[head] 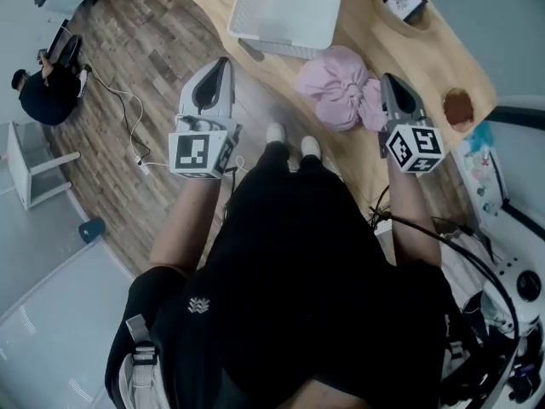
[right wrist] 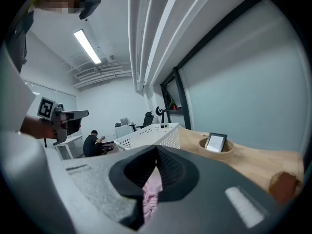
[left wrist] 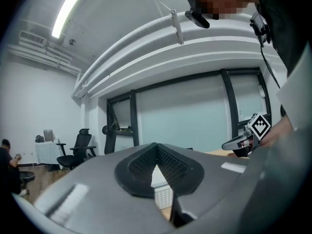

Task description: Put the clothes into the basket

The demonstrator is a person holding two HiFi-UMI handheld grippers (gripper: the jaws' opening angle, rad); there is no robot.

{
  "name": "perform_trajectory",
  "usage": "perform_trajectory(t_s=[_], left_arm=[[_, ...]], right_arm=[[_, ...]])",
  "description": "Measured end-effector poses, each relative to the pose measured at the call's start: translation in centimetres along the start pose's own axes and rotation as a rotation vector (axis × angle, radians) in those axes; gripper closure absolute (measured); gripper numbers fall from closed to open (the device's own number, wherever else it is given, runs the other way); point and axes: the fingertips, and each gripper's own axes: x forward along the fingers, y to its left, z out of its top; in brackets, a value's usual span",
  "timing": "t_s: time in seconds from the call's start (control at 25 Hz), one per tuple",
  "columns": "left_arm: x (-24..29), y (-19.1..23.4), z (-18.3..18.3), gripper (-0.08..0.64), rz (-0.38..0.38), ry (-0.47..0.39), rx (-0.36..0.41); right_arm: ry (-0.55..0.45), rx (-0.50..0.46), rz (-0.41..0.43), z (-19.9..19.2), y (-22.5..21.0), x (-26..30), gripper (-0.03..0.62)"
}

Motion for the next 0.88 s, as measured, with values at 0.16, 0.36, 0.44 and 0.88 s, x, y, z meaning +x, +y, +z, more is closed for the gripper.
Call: perform_trajectory(t_s=[0.16,0.36,0.44,0.88], left_arm=[[3.4,-1.2,0.1,0.552,-0.105,-0.03,-0.013],[5.4,-2.0,-0.8,0.552,-0.202,-0.021,-0.008],[6.3,-2.1,-1.7,0.552,-0.237,-0.013,0.011],[7.1,-2.9,-9.5,0.552,-0.318,0.136,-0.073]], right_arm=[[0.01,0.027,-0.022,-1.3,-0.1,-0.5,0.591],[0.027,0.058,-0.115,-4.3,0.2,-0.9,0.589],[0.036,0.058,-0.116,-4.9,0.6,0.1,0.589],[0.195,0.017,-0.084,-11.4,1.6,4.4,0.322]])
